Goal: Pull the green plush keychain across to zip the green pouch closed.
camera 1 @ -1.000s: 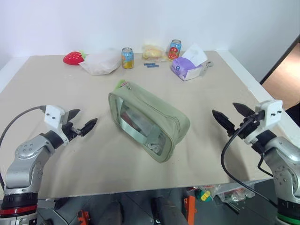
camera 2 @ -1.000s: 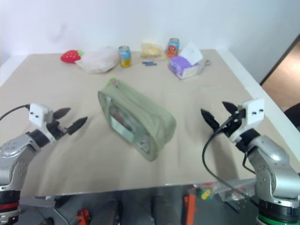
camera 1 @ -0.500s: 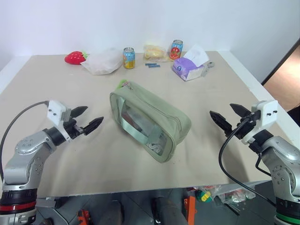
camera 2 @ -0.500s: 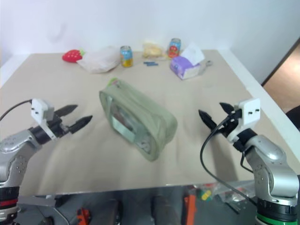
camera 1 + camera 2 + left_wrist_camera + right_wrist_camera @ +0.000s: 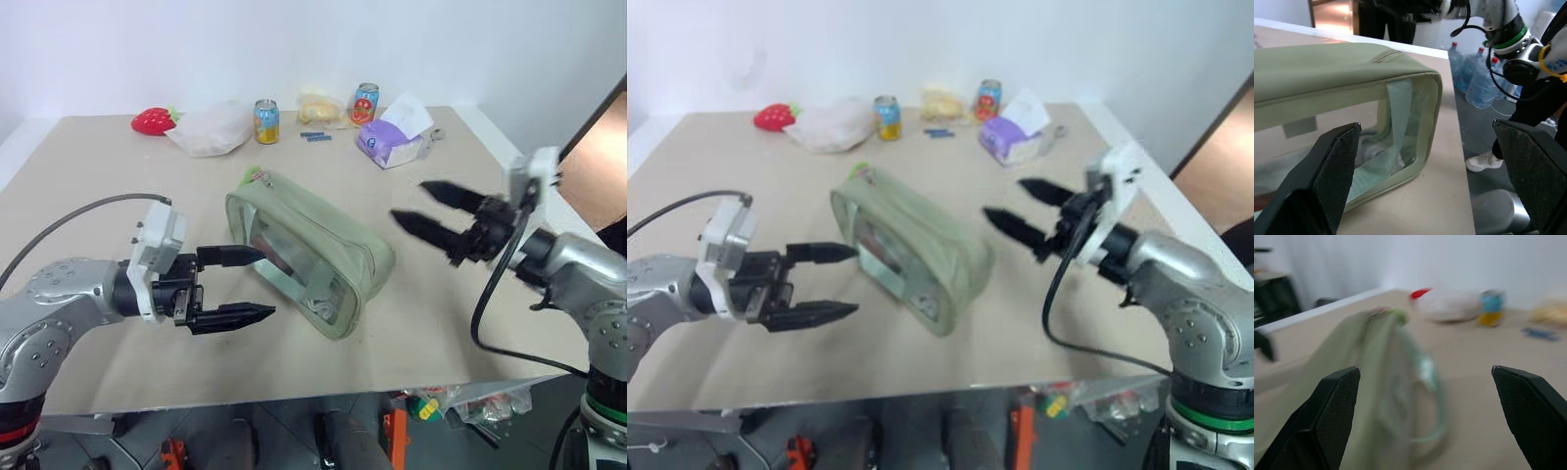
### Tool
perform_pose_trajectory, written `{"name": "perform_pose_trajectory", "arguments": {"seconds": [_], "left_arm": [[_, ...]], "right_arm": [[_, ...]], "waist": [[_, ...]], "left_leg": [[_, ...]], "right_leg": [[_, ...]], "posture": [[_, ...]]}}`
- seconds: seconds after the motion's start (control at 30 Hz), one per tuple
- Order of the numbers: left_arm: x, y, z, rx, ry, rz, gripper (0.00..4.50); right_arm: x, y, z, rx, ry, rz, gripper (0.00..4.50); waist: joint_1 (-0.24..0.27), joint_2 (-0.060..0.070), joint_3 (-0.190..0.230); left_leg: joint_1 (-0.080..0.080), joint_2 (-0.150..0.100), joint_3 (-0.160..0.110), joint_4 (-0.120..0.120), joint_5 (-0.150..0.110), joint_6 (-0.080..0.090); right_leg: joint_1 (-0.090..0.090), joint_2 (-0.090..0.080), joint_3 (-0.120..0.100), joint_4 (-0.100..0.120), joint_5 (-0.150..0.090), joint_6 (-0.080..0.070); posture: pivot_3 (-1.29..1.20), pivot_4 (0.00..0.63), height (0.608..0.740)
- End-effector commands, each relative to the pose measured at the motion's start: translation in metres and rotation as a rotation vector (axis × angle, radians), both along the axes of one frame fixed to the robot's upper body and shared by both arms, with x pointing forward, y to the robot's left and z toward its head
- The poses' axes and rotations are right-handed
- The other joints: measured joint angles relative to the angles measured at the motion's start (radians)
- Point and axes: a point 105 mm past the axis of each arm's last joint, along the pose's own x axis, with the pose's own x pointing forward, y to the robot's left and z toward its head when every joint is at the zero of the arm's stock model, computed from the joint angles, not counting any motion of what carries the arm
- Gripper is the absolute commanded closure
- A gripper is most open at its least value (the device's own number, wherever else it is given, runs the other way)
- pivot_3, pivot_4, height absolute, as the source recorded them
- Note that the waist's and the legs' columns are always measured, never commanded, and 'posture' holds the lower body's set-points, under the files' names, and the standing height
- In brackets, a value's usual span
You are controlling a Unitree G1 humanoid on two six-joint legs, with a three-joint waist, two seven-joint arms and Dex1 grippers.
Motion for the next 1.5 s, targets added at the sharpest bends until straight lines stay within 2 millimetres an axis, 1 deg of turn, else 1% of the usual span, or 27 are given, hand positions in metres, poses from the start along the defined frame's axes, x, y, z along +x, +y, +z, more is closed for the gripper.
{"name": "perform_pose_trajectory", "arguments": {"seconds": [0.03, 0.17, 0.27, 0.37, 0.47, 0.53, 0.6, 0.7, 0.73, 0.87, 0.97, 1.1, 1.17, 1.23, 1.3, 1.37, 1.47, 1.5], "left_arm": [[-0.001, -0.006, 0.002, 0.004, -0.033, -0.035, 0.02], [-0.001, -0.010, 0.000, 0.015, -0.042, -0.049, 0.02], [0.001, -0.010, -0.001, 0.018, -0.044, -0.044, 0.02], [0.002, -0.010, -0.002, 0.020, -0.047, -0.038, 0.00], [0.003, -0.012, -0.002, 0.019, -0.051, -0.038, 0.00], [0.005, -0.013, -0.003, 0.019, -0.055, -0.035, 0.00], [0.006, -0.014, -0.003, 0.020, -0.058, -0.032, 0.00], [0.007, -0.014, -0.004, 0.022, -0.060, -0.028, 0.00], [0.007, -0.014, -0.004, 0.023, -0.060, -0.026, 0.00], [0.007, -0.014, -0.004, 0.020, -0.061, -0.014, 0.00], [0.008, -0.014, -0.005, 0.020, -0.060, -0.009, 0.00], [0.009, -0.015, -0.006, 0.020, -0.061, -0.006, 0.00], [0.010, -0.016, -0.006, 0.018, -0.063, -0.005, 0.00], [0.010, -0.017, -0.007, 0.015, -0.065, -0.004, 0.00], [0.010, -0.018, -0.007, 0.014, -0.067, -0.004, 0.00], [0.008, -0.019, -0.008, 0.014, -0.067, -0.004, 0.00], [0.008, -0.019, -0.009, 0.013, -0.066, 0.003, 0.00], [0.009, -0.019, -0.009, 0.014, -0.066, 0.006, 0.00]], "right_arm": [[-0.004, 0.000, -0.013, -0.050, 0.015, 0.009, 0.03], [-0.007, -0.009, -0.029, -0.052, 0.061, -0.010, 0.03], [-0.009, -0.010, -0.034, -0.032, 0.079, -0.008, 0.03], [-0.010, -0.007, -0.034, -0.012, 0.078, 0.005, 0.83], [-0.007, -0.003, -0.033, -0.001, 0.064, 0.016, 1.86], [-0.006, 0.000, -0.033, 0.002, 0.059, 0.027, 2.66], [-0.004, 0.002, -0.032, 0.003, 0.052, 0.034, 3.20], [-0.003, 0.007, -0.031, 0.007, 0.049, 0.058, 4.31], [-0.003, 0.008, -0.031, 0.005, 0.048, 0.069, 4.49], [-0.003, 0.012, -0.031, -0.030, 0.039, 0.114, 4.49], [0.002, 0.008, -0.026, -0.125, 0.014, 0.177, 4.49], [0.030, -0.009, -0.011, -0.296, -0.058, 0.221, 4.49], [0.046, -0.014, -0.006, -0.342, -0.070, 0.237, 4.49], [0.063, -0.019, -0.005, -0.385, -0.096, 0.239, 4.49], [0.079, -0.024, -0.009, -0.451, -0.118, 0.235, 4.49], [0.090, -0.027, -0.010, -0.485, -0.122, 0.239, 4.49], [0.099, -0.028, -0.007, -0.479, -0.111, 0.251, 4.49], [0.102, -0.029, -0.004, -0.474, -0.138, 0.239, 4.16]], "waist": [[0.001, 0.000, 0.000], [0.000, 0.000, 0.000], [0.000, 0.000, 0.000], [-0.002, 0.000, 0.000], [-0.002, 0.000, 0.000], [-0.002, 0.000, 0.000], [-0.002, 0.000, 0.000], [-0.002, 0.000, 0.000], [-0.003, 0.000, 0.000], [-0.003, 0.000, 0.000], [-0.006, 0.000, 0.000], [-0.005, 0.000, 0.000], [-0.005, 0.000, 0.000], [-0.006, 0.000, 0.000], [-0.005, 0.000, 0.000], [-0.007, 0.000, 0.000], [-0.008, 0.000, 0.000], [-0.009, 0.000, 0.000]], "left_leg": [[0.000, 0.000, 0.000, 0.000, 0.000, 0.000], [-0.001, -0.002, 0.002, 0.000, 0.000, 0.000], [-0.001, -0.002, 0.002, 0.001, 0.000, 0.000], [0.000, -0.001, 0.002, 0.001, 0.000, 0.000], [0.000, -0.001, 0.001, 0.001, 0.000, 0.000], [0.000, -0.001, 0.002, 0.002, 0.000, 0.000], [0.000, -0.001, 0.002, 0.002, 0.000, 0.000], [0.000, -0.001, 0.002, 0.003, 0.000, 0.000], [0.000, -0.001, 0.002, 0.003, 0.000, 0.000], [0.000, 0.000, 0.002, 0.002, 0.000, 0.000], [0.000, 0.000, 0.003, 0.002, 0.000, 0.000], [0.001, -0.001, 0.004, 0.004, 0.001, 0.001], [0.001, -0.001, 0.005, 0.004, 0.001, 0.001], [0.001, -0.001, 0.006, 0.005, 0.001, 0.001], [0.001, -0.001, 0.006, 0.004, 0.001, 0.001], [0.001, -0.001, 0.007, 0.003, 0.001, 0.002], [0.001, -0.001, 0.007, 0.002, 0.000, 0.003], [0.001, -0.001, 0.007, 0.001, 0.000, 0.003]], "right_leg": [[0.000, 0.000, 0.001, 0.000, 0.000, 0.000], [0.000, -0.001, 0.004, 0.000, 0.000, 0.001], [0.000, 0.000, 0.004, 0.000, 0.000, 0.001], [0.000, 0.001, 0.004, 0.000, 0.000, 0.000], [0.000, 0.001, 0.004, 0.000, 0.000, 0.000], [0.000, 0.001, 0.004, 0.000, 0.000, 0.000], [0.000, 0.001, 0.005, 0.000, 0.000, 0.000], [0.000, 0.001, 0.005, 0.000, 0.000, 0.000], [0.000, 0.001, 0.005, 0.000, 0.000, 0.000], [0.000, 0.001, 0.005, 0.000, 0.000, 0.000], [0.000, 0.001, 0.005, 0.001, 0.001, 0.000], [0.000, 0.001, 0.006, 0.000, 0.001, 0.000], [0.000, 0.001, 0.006, 0.000, 0.001, 0.000], [0.000, 0.001, 0.007, 0.000, 0.001, 0.000], [0.000, 0.001, 0.007, 0.000, 0.001, 0.000], [-0.001, 0.001, 0.008, 0.000, 0.003, 0.002], [-0.002, 0.001, 0.008, 0.000, 0.004, 0.003], [-0.002, 0.001, 0.008, 0.001, 0.005, 0.005]], "posture": [[0.00, 0.150, 0.740], [0.00, 0.150, 0.740], [0.00, 0.150, 0.740], [0.00, 0.150, 0.740], [0.00, 0.150, 0.740], [0.00, 0.150, 0.740], [0.00, 0.150, 0.740], [0.00, 0.150, 0.740], [0.00, 0.150, 0.740], [0.00, 0.150, 0.740], [0.00, 0.150, 0.740], [0.00, 0.150, 0.740], [0.00, 0.150, 0.740], [0.00, 0.150, 0.740], [0.00, 0.150, 0.740], [0.00, 0.150, 0.740], [0.00, 0.150, 0.740], [0.00, 0.150, 0.740]]}}
